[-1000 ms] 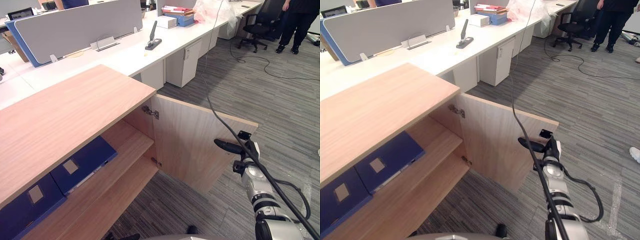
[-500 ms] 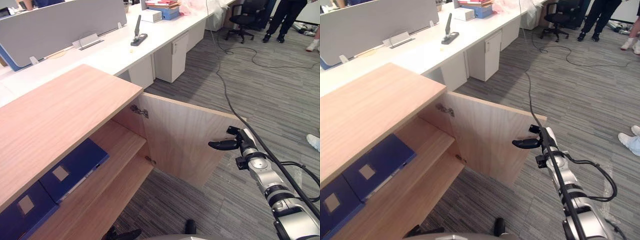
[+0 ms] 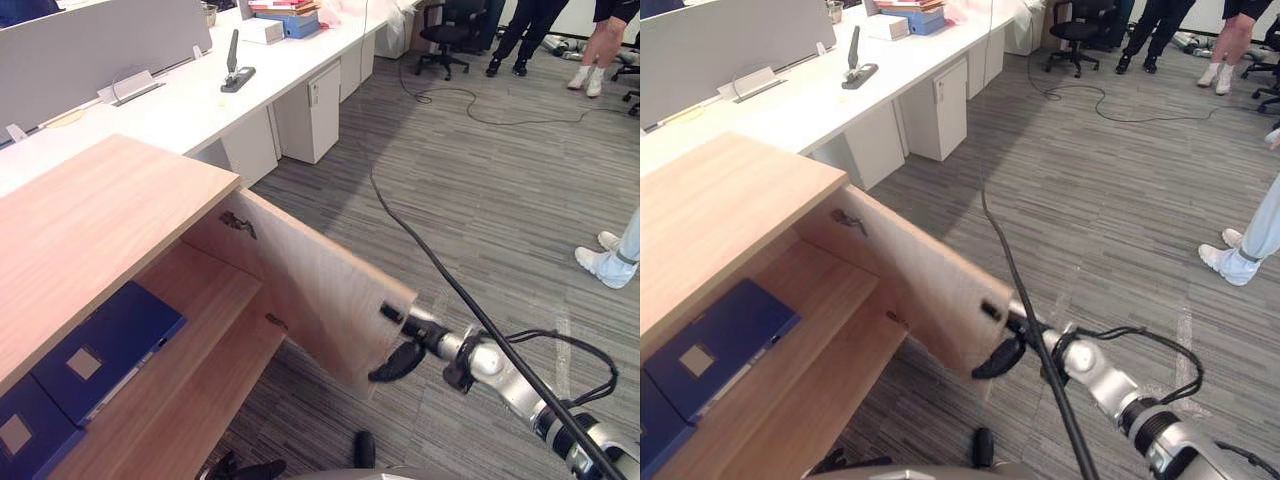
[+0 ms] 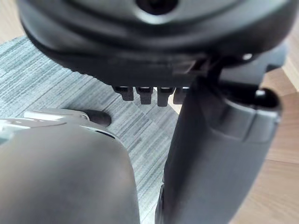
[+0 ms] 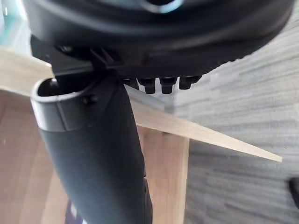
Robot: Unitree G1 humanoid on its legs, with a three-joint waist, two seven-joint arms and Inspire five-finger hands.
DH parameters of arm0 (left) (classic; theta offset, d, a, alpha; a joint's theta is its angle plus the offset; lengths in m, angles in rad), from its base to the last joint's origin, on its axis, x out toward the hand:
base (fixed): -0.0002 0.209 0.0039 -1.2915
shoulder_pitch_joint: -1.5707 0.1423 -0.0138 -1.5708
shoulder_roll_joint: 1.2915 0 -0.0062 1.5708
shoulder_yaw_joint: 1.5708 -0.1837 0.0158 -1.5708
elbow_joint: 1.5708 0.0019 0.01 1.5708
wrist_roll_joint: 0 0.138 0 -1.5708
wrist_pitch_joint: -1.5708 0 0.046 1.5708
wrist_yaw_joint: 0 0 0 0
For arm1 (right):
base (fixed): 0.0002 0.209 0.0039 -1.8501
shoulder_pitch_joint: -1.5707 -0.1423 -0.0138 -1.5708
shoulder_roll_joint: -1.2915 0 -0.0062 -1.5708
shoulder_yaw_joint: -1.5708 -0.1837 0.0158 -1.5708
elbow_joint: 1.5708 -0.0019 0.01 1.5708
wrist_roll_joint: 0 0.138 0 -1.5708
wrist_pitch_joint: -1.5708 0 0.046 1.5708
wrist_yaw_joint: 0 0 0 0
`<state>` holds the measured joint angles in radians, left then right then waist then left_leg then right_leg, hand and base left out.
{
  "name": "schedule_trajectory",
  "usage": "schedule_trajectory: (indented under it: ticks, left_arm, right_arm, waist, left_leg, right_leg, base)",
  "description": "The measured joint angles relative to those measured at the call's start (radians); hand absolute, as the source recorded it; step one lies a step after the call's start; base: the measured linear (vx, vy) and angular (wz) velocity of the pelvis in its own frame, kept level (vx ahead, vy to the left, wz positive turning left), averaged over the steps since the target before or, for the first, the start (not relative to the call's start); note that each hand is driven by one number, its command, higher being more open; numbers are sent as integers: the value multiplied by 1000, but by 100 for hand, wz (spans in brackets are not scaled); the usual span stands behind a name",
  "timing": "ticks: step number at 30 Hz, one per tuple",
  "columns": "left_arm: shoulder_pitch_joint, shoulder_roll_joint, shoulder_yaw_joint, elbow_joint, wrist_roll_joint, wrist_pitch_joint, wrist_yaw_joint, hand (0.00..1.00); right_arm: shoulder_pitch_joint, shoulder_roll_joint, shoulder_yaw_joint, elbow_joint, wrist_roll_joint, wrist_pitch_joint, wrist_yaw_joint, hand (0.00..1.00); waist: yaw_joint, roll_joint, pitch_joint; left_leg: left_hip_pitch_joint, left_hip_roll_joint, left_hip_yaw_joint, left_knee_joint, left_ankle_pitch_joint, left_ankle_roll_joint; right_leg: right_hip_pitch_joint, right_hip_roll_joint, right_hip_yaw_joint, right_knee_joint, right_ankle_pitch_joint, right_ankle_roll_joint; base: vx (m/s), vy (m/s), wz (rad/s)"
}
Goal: Walk over to the cabinet, pick up the folder, carry it to the office cabinet, place the folder inside the office cabinet, then close the office cabinet door
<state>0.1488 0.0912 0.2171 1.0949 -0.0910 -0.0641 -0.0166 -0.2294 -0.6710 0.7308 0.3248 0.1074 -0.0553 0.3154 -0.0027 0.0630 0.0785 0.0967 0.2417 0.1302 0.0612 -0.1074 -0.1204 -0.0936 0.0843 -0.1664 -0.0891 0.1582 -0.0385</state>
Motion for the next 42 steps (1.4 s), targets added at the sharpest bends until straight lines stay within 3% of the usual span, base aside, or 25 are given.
schedule_trajectory:
  ticks: [8,19,24,29,33,36,39,40,42]
  left_arm:
    - [-7,3,86,0,18,0,9,100]
    - [11,4,132,1,23,1,-13,100]
    - [10,3,132,1,20,1,-15,100]
    - [5,-1,130,1,13,1,-12,100]
    - [4,-25,130,-3,11,0,11,100]
    - [16,-49,134,-9,-28,1,26,100]
    - [17,-73,151,-35,-47,0,30,100]
    - [14,-79,150,-44,-57,0,33,100]
    - [9,-79,136,-71,-57,0,41,100]
  right_arm:
    - [59,45,178,-171,-110,-59,152,100]
    - [56,-16,173,-180,-103,-33,260,100]
    - [64,26,143,-157,-103,-32,254,100]
    - [134,242,7,91,-129,-33,165,100]
    - [129,426,-152,437,-254,-27,11,100]
    - [64,507,-230,666,-316,11,-94,100]
    - [26,526,-243,766,-343,23,-144,100]
    - [19,532,-273,797,-343,28,-170,100]
    - [4,541,-339,851,-341,34,-205,100]
  waist:
    - [38,-25,-15]
    - [53,-32,-19]
    - [56,-32,-19]
    - [64,-31,-17]
    - [110,-17,-12]
    - [150,-6,-5]
    - [166,4,9]
    - [163,4,16]
    - [166,-3,32]
  left_leg:
    - [-20,-16,-5,1,-6,9]
    - [-27,-49,-26,-20,2,-2]
    - [-24,-56,-36,-21,3,-2]
    - [-37,-59,-113,-21,13,1]
    - [-65,-66,-212,-20,21,14]
    - [-102,-72,-268,0,27,8]
    - [-134,-78,-318,34,32,2]
    - [-170,-92,-301,76,44,3]
    - [-224,-115,-190,134,88,47]
  right_leg:
    - [-14,-12,15,0,21,9]
    - [-18,-48,8,4,29,5]
    - [-9,-52,0,3,25,11]
    - [19,-66,-74,2,5,16]
    - [44,-83,-165,3,-19,19]
    - [47,-89,-213,4,-30,20]
    - [65,-94,-264,5,-46,21]
    - [76,-106,-296,7,-62,25]
    - [77,-142,-329,40,-92,25]
  base:
    - [12,26,3]
    - [59,64,7]
    - [20,30,8]
    - [-11,14,43]
    - [-7,8,64]
    - [8,20,60]
    - [11,6,74]
    - [-43,52,136]
    - [-62,72,136]
